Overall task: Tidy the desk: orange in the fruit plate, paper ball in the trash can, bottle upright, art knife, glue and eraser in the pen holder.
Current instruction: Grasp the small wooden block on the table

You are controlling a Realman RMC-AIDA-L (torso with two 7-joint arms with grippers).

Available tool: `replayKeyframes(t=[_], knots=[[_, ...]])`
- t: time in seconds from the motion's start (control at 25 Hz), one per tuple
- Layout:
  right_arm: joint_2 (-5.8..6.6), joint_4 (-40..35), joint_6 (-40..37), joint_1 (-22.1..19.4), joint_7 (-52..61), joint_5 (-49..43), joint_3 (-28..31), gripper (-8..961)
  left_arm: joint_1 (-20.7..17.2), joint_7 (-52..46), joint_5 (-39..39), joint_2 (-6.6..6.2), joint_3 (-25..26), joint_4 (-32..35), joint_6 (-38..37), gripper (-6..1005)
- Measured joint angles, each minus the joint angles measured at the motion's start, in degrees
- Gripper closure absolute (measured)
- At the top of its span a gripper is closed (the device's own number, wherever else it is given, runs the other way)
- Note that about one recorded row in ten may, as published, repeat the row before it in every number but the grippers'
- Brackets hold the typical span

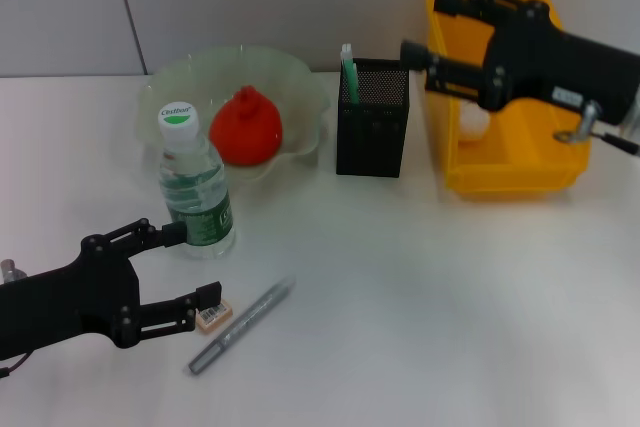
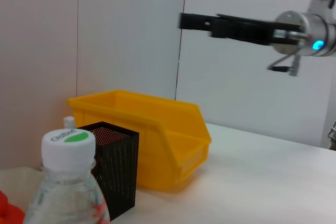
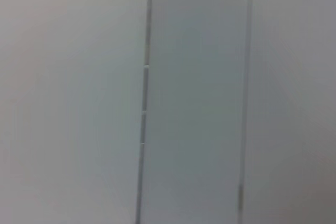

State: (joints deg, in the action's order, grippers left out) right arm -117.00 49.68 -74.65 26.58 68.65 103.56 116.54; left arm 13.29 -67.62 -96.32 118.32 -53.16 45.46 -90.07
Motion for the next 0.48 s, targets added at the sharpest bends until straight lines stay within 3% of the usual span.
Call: replayKeyframes(t=[0.12, 0.48], knots=[[0.02, 2.5, -5.5, -3.2, 1.3, -1.2, 0.1, 208, 0.0, 0.0, 0.0, -0.01, 0.0, 0.0, 0.0, 136], [0.02, 3.4, -11.8, -4.9, 5.4, -11.4, 0.1, 207, 0.4, 0.0, 0.0, 0.02, 0.0, -0.1, 0.6, 135]])
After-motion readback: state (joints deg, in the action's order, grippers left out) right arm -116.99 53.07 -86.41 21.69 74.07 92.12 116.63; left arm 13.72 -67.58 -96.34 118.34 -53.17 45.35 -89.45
